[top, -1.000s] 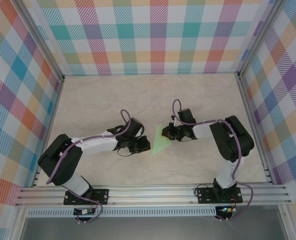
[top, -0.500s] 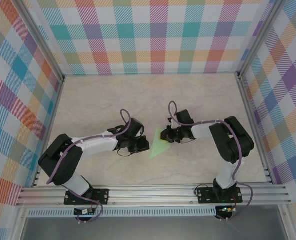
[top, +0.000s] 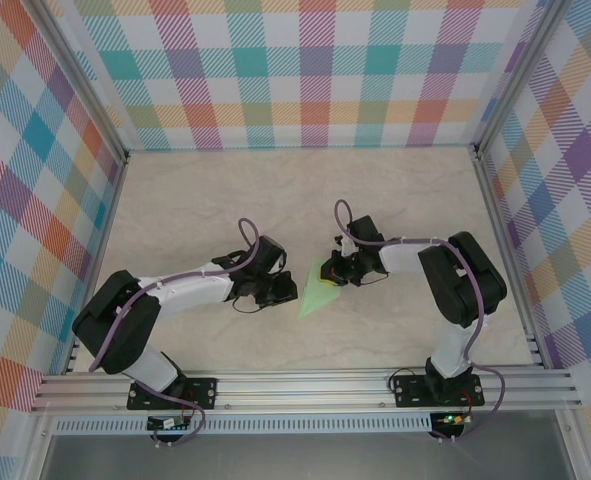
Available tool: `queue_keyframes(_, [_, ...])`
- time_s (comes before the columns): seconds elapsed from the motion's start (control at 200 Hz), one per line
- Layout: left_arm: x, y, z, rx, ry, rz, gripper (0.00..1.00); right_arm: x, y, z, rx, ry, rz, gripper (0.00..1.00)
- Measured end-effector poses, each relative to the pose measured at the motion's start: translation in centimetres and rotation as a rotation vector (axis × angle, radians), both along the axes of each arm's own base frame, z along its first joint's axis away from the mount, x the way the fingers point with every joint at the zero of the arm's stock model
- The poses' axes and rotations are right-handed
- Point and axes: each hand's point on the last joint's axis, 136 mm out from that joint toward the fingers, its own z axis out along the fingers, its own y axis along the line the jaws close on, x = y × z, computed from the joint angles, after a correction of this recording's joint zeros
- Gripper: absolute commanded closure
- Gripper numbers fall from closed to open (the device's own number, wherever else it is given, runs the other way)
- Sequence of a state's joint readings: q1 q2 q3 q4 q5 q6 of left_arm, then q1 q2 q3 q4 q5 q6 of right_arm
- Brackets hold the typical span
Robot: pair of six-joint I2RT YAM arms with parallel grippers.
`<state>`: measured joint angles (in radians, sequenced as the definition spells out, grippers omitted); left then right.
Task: Fold a paper plane with a square sheet of paper (pick it up from the middle)
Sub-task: Fourth fold the wing at the center of the table, then turn over the paper at the center of the table.
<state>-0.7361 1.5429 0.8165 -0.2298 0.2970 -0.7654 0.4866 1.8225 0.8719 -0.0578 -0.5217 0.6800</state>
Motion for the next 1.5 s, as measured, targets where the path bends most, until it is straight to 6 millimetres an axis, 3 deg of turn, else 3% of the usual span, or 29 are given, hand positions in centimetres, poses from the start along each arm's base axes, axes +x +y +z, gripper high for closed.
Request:
queue_keyframes(0.44, [-0.3, 0.2, -0.1, 0.013, 0.015, 0.000, 0.87, -1.3, -1.2, 0.2, -0.070, 0.072, -0.006, 0.97])
queue_keyframes(0.635, [-0.5, 0.4, 0.0, 0.026, 0.027, -0.002, 0.87, -0.9, -1.0, 0.9, -0.072, 0.072, -0.007, 0.93])
queue_keyframes(0.785, [-0.4, 0.4, 0.2, 0.035, 0.021, -0.012, 0.87, 0.2, -0.4, 2.8, -0.051, 0.026, -0.004, 0.85])
queue_keyframes(0.95, [0.3, 0.3, 0.9, 0.036, -0.006, -0.008, 0.87, 1.5, 0.0, 6.2, -0.025, -0.063, -0.013, 0.82])
queue_keyframes(1.05, [0.3, 0.3, 0.8, 0.038, -0.009, -0.006, 0.87, 1.5, -0.4, 6.9, -0.029, -0.086, -0.023, 0.81])
queue_keyframes(1.18, [0.6, -0.3, 1.3, 0.006, -0.021, -0.018, 0.86, 0.4, -1.8, 6.6, -0.070, -0.099, -0.049, 0.73])
queue_keyframes(1.335, [1.8, -1.9, 2.2, -0.029, -0.048, -0.042, 0.86, -3.0, -4.6, 4.9, -0.128, -0.069, -0.104, 0.64])
queue_keyframes(1.5, [3.9, -3.9, 2.0, -0.025, -0.067, -0.074, 0.86, -4.9, -5.7, 3.3, -0.141, -0.014, -0.142, 0.63])
